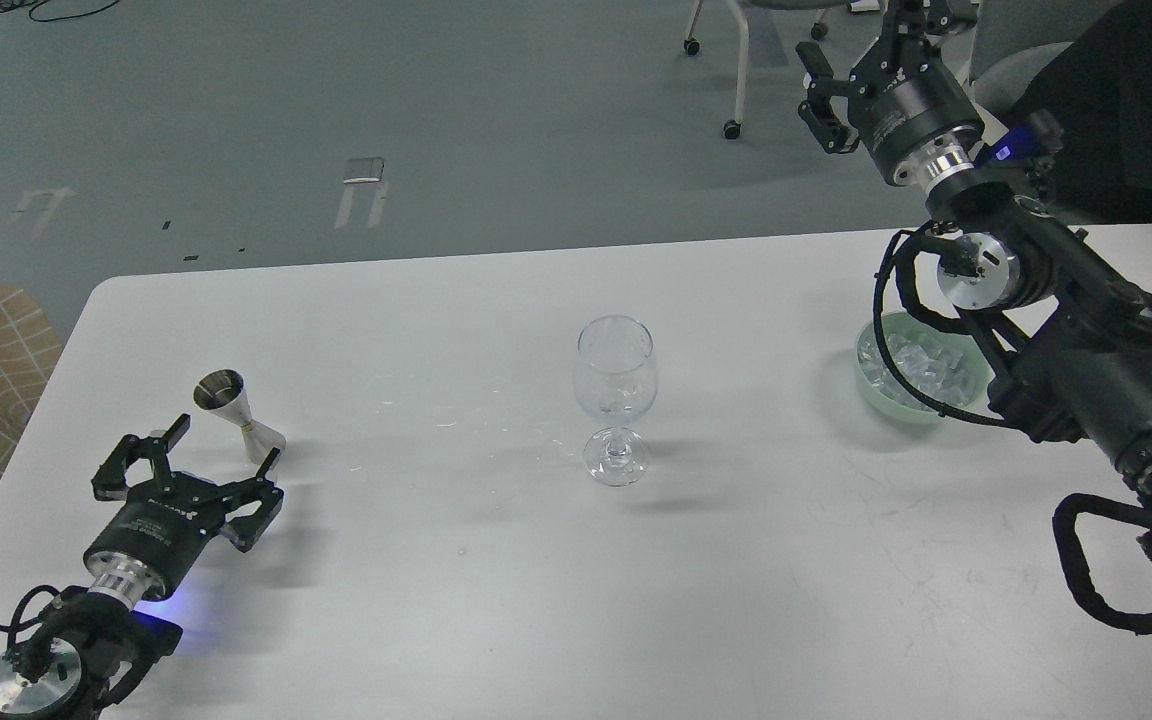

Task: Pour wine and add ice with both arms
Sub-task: 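Lower the left gripper down beside the metal jigger, then close the left gripper around the metal jigger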

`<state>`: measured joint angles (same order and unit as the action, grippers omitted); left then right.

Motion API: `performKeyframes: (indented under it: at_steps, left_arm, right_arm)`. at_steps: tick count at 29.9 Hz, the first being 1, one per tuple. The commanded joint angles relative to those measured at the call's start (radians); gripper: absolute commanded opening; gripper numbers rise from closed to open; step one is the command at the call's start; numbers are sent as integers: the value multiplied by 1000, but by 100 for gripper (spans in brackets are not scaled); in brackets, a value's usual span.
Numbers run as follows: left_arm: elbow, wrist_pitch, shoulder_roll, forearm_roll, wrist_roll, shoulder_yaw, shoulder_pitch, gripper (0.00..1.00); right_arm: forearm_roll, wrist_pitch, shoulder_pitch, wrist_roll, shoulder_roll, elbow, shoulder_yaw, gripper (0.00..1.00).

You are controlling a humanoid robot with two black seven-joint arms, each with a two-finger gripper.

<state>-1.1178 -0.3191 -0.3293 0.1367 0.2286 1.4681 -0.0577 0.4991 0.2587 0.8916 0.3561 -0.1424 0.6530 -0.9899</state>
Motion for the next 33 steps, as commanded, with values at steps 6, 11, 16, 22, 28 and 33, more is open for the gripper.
performKeyframes:
  at_steps: [6,11,16,22,28,33]
  left_arm:
    - [138,-14,7,0,5,0,91,98]
    - [139,-8,29,-2,5,0,111,98]
    - [147,0,36,0,6,0,133,97]
    - [161,0,33,-2,9,-2,157,88]
    - [177,-5,32,-12,8,-2,165,71]
    - [179,-9,33,-31,5,-2,164,57]
  right_arm:
    - [-1,-3,10,0,0,1,39,100]
    - [1,-3,13,0,0,1,39,100]
    - [1,-3,12,0,0,1,39,100]
    - [-1,-3,10,0,-2,1,39,100]
    - [1,-3,12,0,-3,1,39,100]
    - [1,-3,13,0,-5,1,39,100]
